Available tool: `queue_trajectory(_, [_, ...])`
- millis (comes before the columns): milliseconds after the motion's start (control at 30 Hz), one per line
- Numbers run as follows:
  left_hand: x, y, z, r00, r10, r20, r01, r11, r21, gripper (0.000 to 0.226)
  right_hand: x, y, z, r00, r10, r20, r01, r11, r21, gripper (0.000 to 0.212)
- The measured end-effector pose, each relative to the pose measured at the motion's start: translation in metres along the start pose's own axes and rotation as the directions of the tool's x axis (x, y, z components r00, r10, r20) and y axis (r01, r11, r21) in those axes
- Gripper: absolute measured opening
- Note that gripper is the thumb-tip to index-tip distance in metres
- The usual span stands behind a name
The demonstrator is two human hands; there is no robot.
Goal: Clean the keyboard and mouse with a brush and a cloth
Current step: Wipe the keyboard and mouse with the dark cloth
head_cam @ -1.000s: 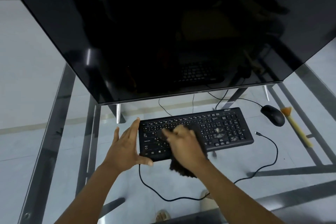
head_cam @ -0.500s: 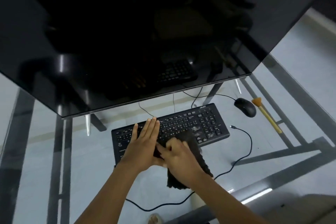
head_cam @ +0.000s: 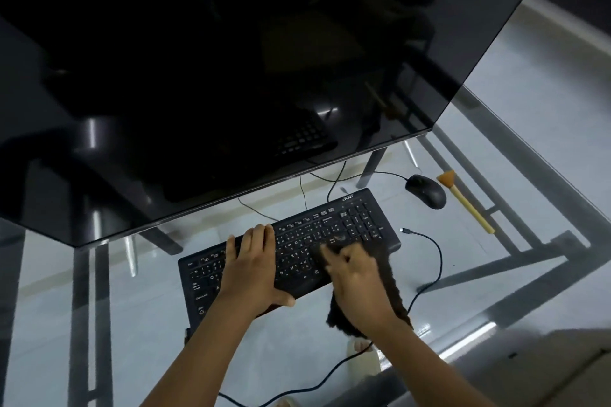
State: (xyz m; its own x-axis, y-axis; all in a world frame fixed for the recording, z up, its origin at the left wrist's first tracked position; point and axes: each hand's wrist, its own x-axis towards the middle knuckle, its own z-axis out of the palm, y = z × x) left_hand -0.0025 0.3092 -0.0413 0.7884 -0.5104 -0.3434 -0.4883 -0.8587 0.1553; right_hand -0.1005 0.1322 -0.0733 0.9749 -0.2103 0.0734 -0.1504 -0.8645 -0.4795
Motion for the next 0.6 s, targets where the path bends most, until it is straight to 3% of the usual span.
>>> queue_trajectory(33, [0.003,0.004,-0.002,1.000,-0.003,0.027,0.003,1.000,0.002,0.137,-0.004,-0.002,-0.001,0.991,-0.106,0.076,0.105,0.994,0.018,0.029])
queue_trajectory(67, [0.007,0.008,-0.003,0.999,0.001,0.048,-0.001,1.000,-0.010,0.138,-0.003,-0.001,-0.006,0.988,-0.117,0.103,0.114,0.993,0.039,0.044])
queue_trajectory(100, [0.010,0.013,-0.003,0.998,0.009,0.064,-0.007,0.999,-0.031,0.139,-0.001,0.009,-0.014,0.991,-0.082,0.102,0.075,0.995,0.067,0.062])
queue_trajectory(133, [0.013,0.019,-0.004,0.997,0.021,0.075,-0.017,0.998,-0.055,0.139,0.005,0.020,-0.023,0.999,-0.019,0.045,0.017,0.999,0.039,0.067])
queue_trajectory(200, [0.018,0.029,-0.005,0.997,0.036,0.075,-0.029,0.995,-0.091,0.139,0.011,0.040,-0.036,0.982,0.114,-0.148,-0.115,0.993,0.004,0.037])
queue_trajectory(233, [0.022,0.035,-0.004,0.997,0.041,0.068,-0.034,0.994,-0.107,0.139,0.010,0.041,-0.037,0.975,0.153,-0.162,-0.157,0.988,-0.008,0.030])
queue_trajectory(367, [0.030,0.052,-0.002,0.999,0.031,0.041,-0.026,0.994,-0.110,0.134,-0.005,0.025,-0.031,0.995,-0.075,0.071,0.073,0.997,0.023,0.034])
queue_trajectory(433, [0.032,0.054,-0.001,0.999,0.025,0.025,-0.022,0.996,-0.091,0.133,0.009,0.045,-0.044,0.994,0.097,-0.046,-0.096,0.995,0.030,0.031])
queue_trajectory(500, [0.031,0.053,-0.002,0.999,0.022,0.033,-0.019,0.996,-0.086,0.134,0.016,0.064,-0.048,0.922,0.305,-0.237,-0.301,0.952,0.055,0.030])
queue_trajectory(533, [0.031,0.053,-0.001,0.999,0.020,0.033,-0.017,0.996,-0.085,0.134,0.017,0.063,-0.044,0.926,0.294,-0.239,-0.293,0.955,0.038,0.033])
queue_trajectory(600, [0.031,0.053,-0.002,1.000,0.014,0.022,-0.012,0.996,-0.083,0.135,0.011,0.038,-0.030,0.991,0.123,-0.054,-0.123,0.992,-0.004,0.038])
